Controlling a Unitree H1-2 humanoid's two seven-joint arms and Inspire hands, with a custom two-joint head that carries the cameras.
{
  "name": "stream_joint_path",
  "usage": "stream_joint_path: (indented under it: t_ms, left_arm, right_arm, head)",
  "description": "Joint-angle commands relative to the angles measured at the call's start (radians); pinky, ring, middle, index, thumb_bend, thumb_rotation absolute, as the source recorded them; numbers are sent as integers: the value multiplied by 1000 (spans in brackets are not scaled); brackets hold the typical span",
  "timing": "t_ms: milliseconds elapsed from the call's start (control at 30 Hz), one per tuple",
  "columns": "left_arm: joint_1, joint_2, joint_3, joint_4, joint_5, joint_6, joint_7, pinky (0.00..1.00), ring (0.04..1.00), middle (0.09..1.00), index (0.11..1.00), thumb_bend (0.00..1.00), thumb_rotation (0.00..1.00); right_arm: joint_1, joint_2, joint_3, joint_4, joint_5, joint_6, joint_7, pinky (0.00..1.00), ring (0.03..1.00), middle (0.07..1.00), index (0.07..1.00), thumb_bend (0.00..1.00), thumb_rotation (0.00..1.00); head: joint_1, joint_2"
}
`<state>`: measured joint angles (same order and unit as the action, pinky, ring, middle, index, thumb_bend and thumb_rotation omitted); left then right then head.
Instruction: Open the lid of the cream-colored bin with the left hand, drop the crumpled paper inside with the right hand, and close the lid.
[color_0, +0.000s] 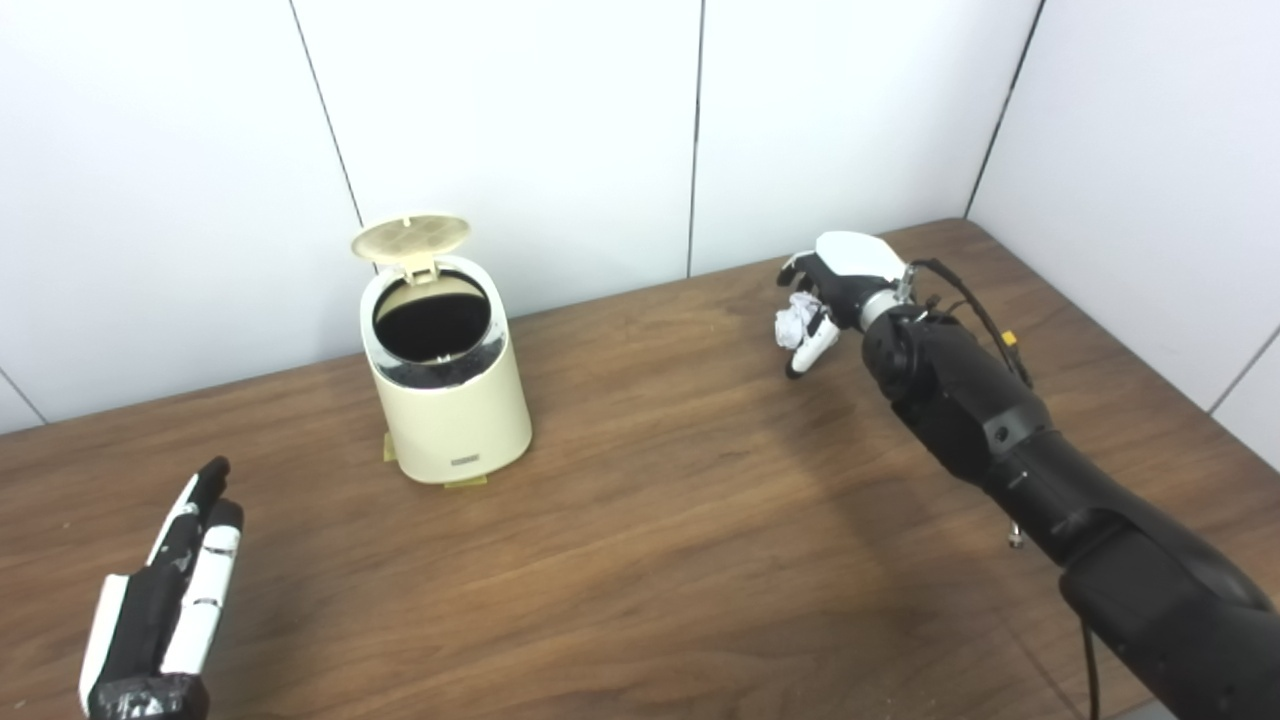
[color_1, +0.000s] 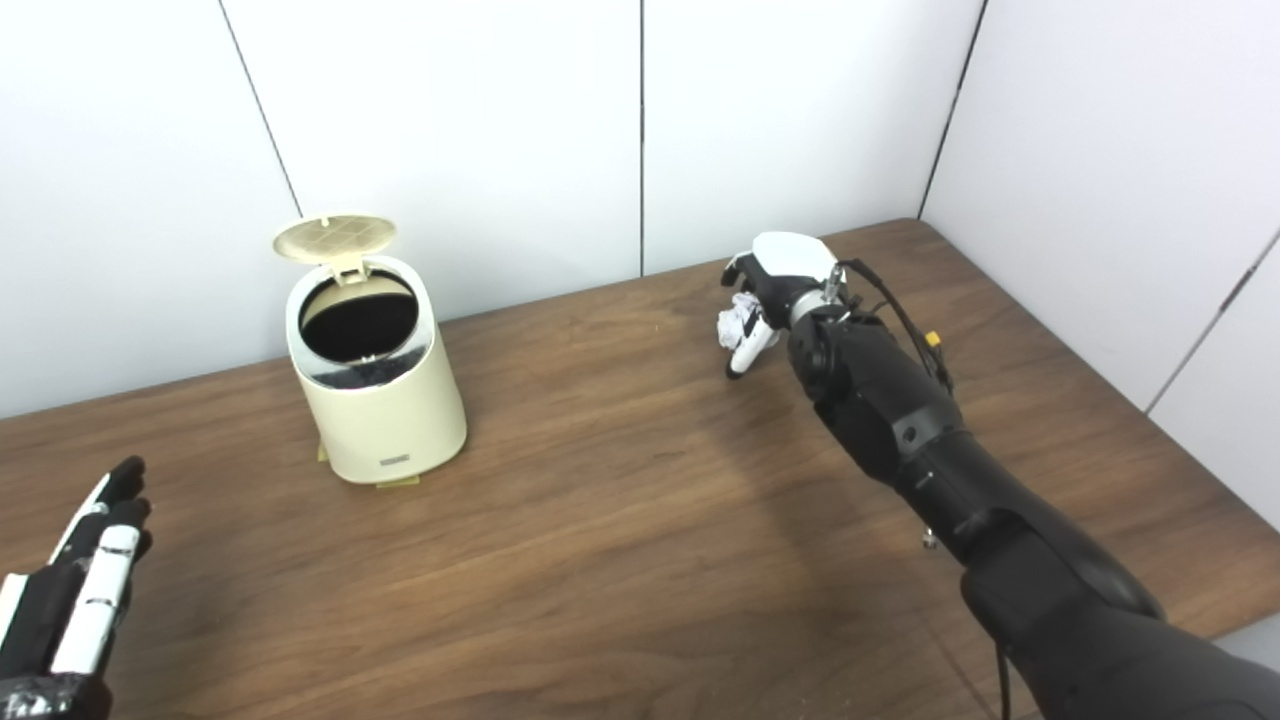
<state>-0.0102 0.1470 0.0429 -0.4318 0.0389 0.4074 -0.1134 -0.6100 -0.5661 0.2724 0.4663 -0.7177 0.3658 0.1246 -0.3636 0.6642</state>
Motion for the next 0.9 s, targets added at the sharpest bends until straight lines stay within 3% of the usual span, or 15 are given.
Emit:
stream_joint_path:
  t_ms: [0,133,200,233,267,333,500,667,867]
  left_arm:
    - [-18,5,0,-41,6,-24,11,1000,1000,1000,1000,418,807]
    - [-17,5,-1,-41,16,-35,15,1000,1000,1000,1000,400,815]
    - [-17,2,1,-40,17,-48,18,1000,1000,1000,1000,414,824]
    - [-17,0,3,-38,14,-56,19,1000,1000,1000,1000,414,820]
    - [-17,-2,4,-38,13,-61,21,1000,1000,1000,1000,415,818]
    - [-18,-4,4,-37,19,-69,26,1000,1000,1000,1000,419,819]
    - [-17,-4,2,-37,27,-84,32,1000,1000,1000,1000,441,820]
    - [-18,-3,6,-35,23,-92,38,1000,1000,1000,1000,436,749]
    - [-23,-6,4,-32,22,-84,40,1000,1000,1000,1000,462,743]
  right_arm:
    - [-24,-13,-13,-12,13,-17,-8,439,555,618,747,911,131]
    - [-26,-17,-17,-18,23,20,15,488,595,662,712,877,122]
    - [-25,-20,-20,-6,23,19,-6,539,595,648,663,848,49]
    - [-23,-20,-25,2,27,10,-22,531,570,620,579,688,85]
    - [-19,-20,-29,-2,30,10,-29,497,479,555,531,588,35]
    - [-20,-22,-28,0,32,26,-13,433,418,519,511,535,9]
    - [-22,-24,-31,5,51,55,28,381,398,489,506,519,0]
    - [-20,-35,-33,19,66,48,32,384,395,489,508,518,0]
    - [-3,-37,-34,-51,65,25,20,387,399,491,511,518,0]
  head:
    - [0,2]
    - [0,1]
    - [0,1]
    - [1,1]
    - [1,1]
    - [5,5]
    - [7,7]
    - [4,12]
    - [9,14]
